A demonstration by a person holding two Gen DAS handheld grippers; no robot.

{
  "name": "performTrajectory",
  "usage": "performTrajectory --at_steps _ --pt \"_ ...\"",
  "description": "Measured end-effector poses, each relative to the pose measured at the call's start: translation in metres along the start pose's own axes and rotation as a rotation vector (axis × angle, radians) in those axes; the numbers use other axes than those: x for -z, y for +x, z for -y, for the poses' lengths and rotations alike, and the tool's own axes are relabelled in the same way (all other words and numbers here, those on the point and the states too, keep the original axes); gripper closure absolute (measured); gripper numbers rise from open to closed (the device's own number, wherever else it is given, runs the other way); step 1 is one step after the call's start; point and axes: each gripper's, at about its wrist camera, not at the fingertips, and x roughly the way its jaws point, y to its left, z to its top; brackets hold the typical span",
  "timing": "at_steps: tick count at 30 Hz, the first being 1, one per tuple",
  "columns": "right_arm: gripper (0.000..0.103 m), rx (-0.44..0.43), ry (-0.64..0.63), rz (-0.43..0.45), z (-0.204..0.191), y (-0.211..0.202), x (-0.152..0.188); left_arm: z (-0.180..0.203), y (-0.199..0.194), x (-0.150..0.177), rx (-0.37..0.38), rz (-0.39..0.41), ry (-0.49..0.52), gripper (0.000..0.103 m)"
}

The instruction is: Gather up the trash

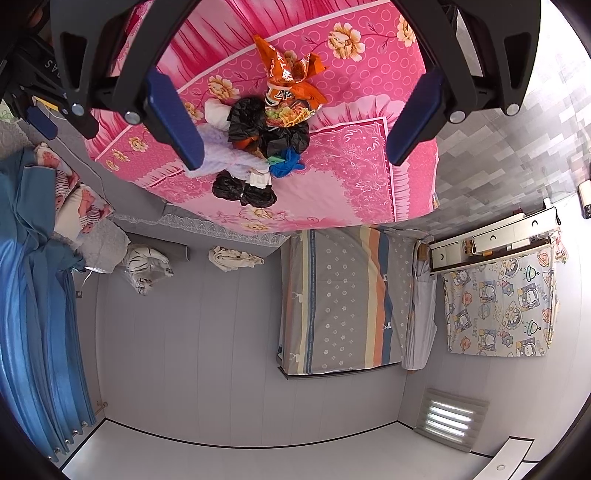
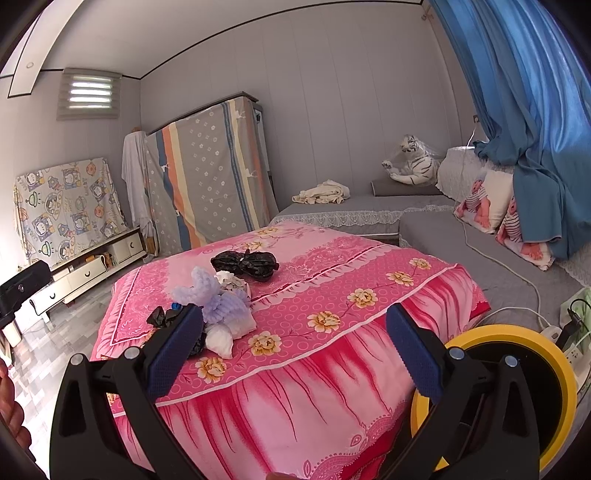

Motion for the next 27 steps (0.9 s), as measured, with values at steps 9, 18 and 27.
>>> performTrajectory --at_steps 9,18,27 --pt "0.008 0.000 0.001 -0.001 0.0003 0.0005 -0.0004 0.0015 0.0023 -0.0011 0.004 -0.004 0.007 0.008" --pt "0.008 0.000 0.003 -0.003 0.0004 0.0008 -0.0012 0.0022 0.0016 -0.0006 0.006 -0.005 0.006 0.008" --pt "0.008 0.000 0.006 -0.003 0.0032 0.0018 0.0031 0.0037 0.0009 -0.0010 0.008 -0.006 0.011 0.008"
